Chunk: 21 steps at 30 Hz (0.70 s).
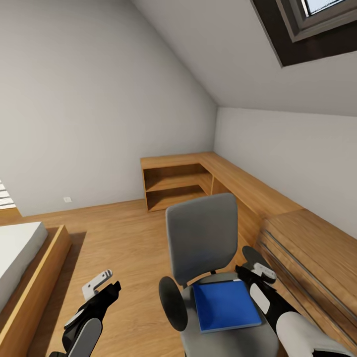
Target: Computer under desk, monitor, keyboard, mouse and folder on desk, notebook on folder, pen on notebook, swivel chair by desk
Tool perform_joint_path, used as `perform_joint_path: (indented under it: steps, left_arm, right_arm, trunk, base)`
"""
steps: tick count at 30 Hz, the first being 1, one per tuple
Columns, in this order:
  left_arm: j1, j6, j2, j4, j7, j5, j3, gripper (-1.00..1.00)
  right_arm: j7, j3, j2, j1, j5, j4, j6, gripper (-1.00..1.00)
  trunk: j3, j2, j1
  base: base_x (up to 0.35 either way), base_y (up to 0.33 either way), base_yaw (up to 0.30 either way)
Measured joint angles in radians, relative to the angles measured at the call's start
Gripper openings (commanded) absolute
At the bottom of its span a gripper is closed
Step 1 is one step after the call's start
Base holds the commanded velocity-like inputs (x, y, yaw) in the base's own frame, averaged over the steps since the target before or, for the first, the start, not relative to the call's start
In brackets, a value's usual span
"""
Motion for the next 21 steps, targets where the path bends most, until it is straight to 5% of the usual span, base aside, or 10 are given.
perform_joint_path:
  steps: [21]
  left_arm:
    - [0.0, 0.0, -0.001, 0.0, 0.0, 0.0, 0.0, 1.0]
  right_arm:
    - [-0.151, 0.011, 0.007, -0.046, 0.011, 0.001, 0.015, 1.0]
  trunk:
    - [-0.066, -0.147, 0.081]
  base:
    - [0.0, 0.0, 0.0]
